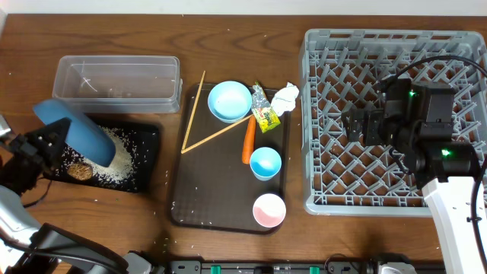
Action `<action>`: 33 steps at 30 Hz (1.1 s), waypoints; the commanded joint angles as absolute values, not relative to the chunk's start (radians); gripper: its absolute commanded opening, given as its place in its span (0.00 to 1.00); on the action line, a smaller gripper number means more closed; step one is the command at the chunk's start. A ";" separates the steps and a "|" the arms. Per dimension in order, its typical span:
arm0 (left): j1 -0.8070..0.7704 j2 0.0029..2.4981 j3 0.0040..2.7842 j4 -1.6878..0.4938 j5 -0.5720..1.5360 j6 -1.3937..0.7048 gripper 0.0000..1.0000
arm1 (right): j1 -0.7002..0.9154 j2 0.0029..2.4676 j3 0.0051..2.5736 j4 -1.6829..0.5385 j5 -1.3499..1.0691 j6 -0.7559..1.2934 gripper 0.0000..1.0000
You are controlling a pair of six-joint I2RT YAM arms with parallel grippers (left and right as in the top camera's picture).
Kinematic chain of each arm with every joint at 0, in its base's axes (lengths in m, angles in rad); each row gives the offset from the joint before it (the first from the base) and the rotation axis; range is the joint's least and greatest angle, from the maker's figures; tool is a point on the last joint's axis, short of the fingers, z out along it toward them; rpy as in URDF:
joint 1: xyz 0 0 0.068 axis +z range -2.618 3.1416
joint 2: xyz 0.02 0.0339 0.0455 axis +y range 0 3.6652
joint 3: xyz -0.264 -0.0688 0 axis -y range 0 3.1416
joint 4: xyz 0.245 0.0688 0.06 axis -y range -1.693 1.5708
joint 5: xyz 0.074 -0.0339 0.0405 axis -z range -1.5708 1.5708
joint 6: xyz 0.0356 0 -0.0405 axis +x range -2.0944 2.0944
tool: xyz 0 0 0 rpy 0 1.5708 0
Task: Sort waste into correct bins and load items into the dishwasher rack
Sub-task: 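Carry the plate left over the black tray and tip the rice out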
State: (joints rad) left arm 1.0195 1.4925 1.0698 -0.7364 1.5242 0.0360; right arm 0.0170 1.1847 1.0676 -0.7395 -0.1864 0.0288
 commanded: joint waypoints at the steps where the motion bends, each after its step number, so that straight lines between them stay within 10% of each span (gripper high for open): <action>1: 1.021 1.492 1.061 -0.799 1.572 0.077 0.06 | 0.019 1.190 1.085 -0.742 -0.184 0.010 0.99; 33: 0.865 1.437 1.089 -0.733 1.570 0.134 0.06 | 0.020 1.190 1.085 -0.744 -0.184 0.010 0.99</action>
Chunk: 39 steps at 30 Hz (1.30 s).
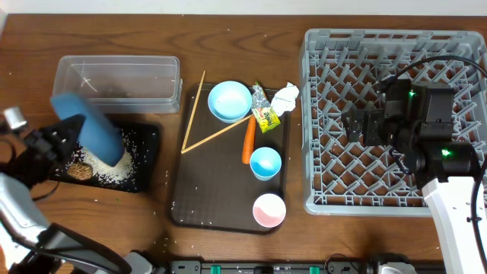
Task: Sort waste into correct bins and load items into the dishwasher rack
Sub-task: 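Carry the plate left over the black tray and tip the rice out, then carry the empty blue plate back and set it on the serving tray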
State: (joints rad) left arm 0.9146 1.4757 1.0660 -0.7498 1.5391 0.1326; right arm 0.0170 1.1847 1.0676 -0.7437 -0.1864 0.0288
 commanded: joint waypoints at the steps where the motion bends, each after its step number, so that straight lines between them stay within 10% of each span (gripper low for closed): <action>1: 0.836 1.431 1.102 -0.709 1.570 0.108 0.06 | 0.020 1.190 1.085 -0.745 -0.184 0.010 0.99; 14: 0.418 1.216 1.138 -0.428 1.139 -0.234 0.06 | 0.020 1.190 1.085 -0.744 -0.184 0.010 0.99; 30: -0.339 1.198 1.134 -0.822 0.202 -0.033 0.06 | 0.020 1.190 1.085 -0.744 -0.183 0.009 0.99; 39: -0.537 1.357 1.113 -0.879 0.066 -0.034 0.06 | 0.020 1.190 1.085 -0.751 -0.184 0.009 0.99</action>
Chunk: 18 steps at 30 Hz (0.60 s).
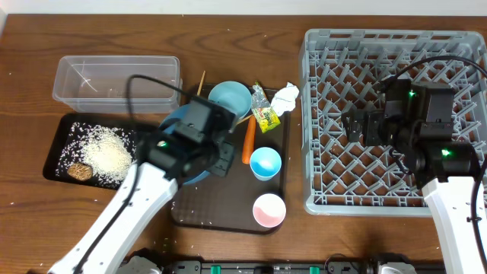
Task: Sort waste into correct bins and load items into the dishwasher rack
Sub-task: 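Carry the empty blue plate back and set it on the serving tray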
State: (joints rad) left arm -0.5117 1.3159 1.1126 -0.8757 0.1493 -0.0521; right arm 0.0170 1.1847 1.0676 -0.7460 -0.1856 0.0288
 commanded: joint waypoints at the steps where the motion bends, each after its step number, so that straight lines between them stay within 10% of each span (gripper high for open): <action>1: -0.545 1.382 1.111 -0.879 0.066 -0.034 0.06 | 0.020 1.190 1.084 -0.752 -0.183 0.010 0.99; 18: -0.643 1.549 1.110 -0.848 0.070 -0.146 0.06 | 0.020 1.190 1.084 -0.753 -0.183 0.009 0.99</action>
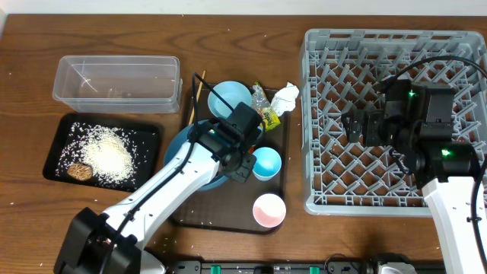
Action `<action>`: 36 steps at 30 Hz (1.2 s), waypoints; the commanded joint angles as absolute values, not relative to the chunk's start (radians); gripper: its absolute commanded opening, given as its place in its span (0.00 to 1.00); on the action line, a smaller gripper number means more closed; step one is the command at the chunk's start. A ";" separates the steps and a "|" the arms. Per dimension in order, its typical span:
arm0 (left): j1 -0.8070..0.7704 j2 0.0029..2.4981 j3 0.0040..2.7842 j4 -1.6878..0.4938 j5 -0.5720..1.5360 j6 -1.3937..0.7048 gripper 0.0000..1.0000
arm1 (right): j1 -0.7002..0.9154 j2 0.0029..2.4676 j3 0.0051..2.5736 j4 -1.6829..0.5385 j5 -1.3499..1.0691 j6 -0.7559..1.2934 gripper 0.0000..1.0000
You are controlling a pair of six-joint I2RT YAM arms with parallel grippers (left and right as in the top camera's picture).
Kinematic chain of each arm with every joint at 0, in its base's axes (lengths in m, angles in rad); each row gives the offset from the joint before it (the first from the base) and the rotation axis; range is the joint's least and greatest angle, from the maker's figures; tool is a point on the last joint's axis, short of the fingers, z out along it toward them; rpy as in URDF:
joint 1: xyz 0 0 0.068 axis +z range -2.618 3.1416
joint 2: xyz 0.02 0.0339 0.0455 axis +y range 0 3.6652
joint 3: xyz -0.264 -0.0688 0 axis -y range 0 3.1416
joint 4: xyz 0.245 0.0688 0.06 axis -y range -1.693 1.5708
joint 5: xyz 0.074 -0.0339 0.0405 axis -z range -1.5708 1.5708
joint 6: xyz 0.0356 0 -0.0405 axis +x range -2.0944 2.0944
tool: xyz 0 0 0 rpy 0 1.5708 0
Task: Sort waste into correct bins and load items into the dishwasher rack
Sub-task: 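Carry the empty blue plate back and set it on the serving tray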
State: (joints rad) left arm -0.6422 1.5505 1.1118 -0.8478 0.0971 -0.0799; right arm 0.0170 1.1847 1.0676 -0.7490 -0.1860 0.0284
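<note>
My left gripper (pixel 233 161) is shut on the rim of a big blue bowl (pixel 185 152), which it holds over the left half of the brown tray (pixel 228 217). The left arm hides much of the bowl. On the tray are a light blue bowl (pixel 228 97), a small blue cup (pixel 267 163), a pink cup (pixel 268 209), a chopstick (pixel 195 97), a yellow-green wrapper (pixel 265 116) and crumpled white paper (pixel 285 96). The carrot is hidden under the arm. My right gripper (pixel 353 125) hovers open over the grey dishwasher rack (pixel 335 202), holding nothing.
A clear plastic bin (pixel 116 82) stands at the back left. In front of it lies a black tray (pixel 57 144) with a heap of rice and a brown lump. Rice grains are scattered on the wooden table around the brown tray.
My left gripper has moved right with the big blue bowl, from the brown tray's left edge to beside the small blue cup. The arm now covers the carrot. The right arm has not moved.
At first my left gripper held the big blue bowl tilted over the black tray, with rice lying below it. Then the bowl was a little higher over that tray. Later it was over the brown tray's left edge, and now it is further right. The right arm stayed still.
</note>
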 commanded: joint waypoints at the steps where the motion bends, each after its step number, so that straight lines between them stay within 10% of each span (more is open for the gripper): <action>1: -0.643 1.549 1.110 -0.849 0.070 -0.155 0.06 | 0.020 1.190 1.084 -0.752 -0.183 0.009 0.99; 14: -0.643 1.549 1.110 -0.848 0.113 -0.170 0.08 | 0.020 1.192 1.084 -0.753 -0.183 0.009 0.99; 20: -0.643 1.549 1.110 -0.847 0.123 -0.171 0.35 | 0.020 1.192 1.084 -0.752 -0.183 0.009 0.99; 36: -0.616 1.491 1.171 -0.829 0.122 -0.171 0.67 | 0.020 1.192 1.084 -0.690 -0.294 0.011 0.99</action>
